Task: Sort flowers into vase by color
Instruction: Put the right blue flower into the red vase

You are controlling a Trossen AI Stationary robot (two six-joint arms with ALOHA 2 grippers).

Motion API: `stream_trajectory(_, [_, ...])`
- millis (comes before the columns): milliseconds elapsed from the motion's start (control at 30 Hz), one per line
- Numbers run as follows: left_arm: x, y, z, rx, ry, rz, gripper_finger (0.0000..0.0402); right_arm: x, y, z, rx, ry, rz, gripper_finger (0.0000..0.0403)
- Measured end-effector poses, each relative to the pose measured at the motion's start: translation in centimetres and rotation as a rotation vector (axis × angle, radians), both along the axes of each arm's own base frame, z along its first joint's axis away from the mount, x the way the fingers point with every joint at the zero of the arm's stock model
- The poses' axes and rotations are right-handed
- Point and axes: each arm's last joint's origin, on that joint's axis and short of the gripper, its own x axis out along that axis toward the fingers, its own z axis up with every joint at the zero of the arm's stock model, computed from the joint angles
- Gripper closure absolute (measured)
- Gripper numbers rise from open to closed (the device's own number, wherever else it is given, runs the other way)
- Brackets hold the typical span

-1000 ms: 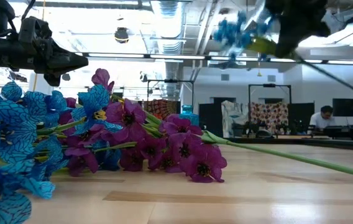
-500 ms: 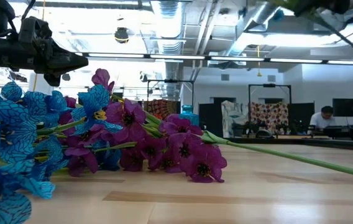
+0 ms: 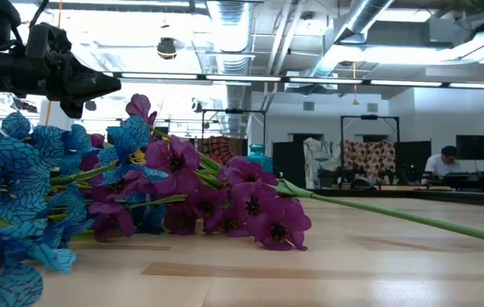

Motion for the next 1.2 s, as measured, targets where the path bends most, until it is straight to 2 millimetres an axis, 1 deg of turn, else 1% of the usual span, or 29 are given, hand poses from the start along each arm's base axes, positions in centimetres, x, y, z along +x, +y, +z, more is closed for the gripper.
stream_trajectory(267, [0.0,0.0,0.0,0.000,0.000,0.000,0.0372,-0.8,1.4,-2.2,-0.030,-0.018,0.019,0.0360])
stream_trajectory(367, [0.0,0.0,0.0,0.000,0.000,0.000,0.0372,-1.2,1.7,-2.7,-0.040,-0.030,0.030,0.0360])
stream_trajectory(667, [0.0,0.0,0.0,-0.007,-0.002,0.000,0.0372,-1.9,2.1,-2.7,-0.070,-0.069,0.067,0.0360])
stream_trajectory(900, [0.0,0.0,0.0,-0.048,-0.015,-0.002,0.0372,-2.0,1.9,-2.8,-0.104,-0.048,0.080,0.0360])
stream_trajectory(1200, [0.0,0.0,0.0,-0.050,-0.016,-0.002,0.0372,-1.9,2.1,-2.9,-0.112,-0.015,0.101,0.0360])
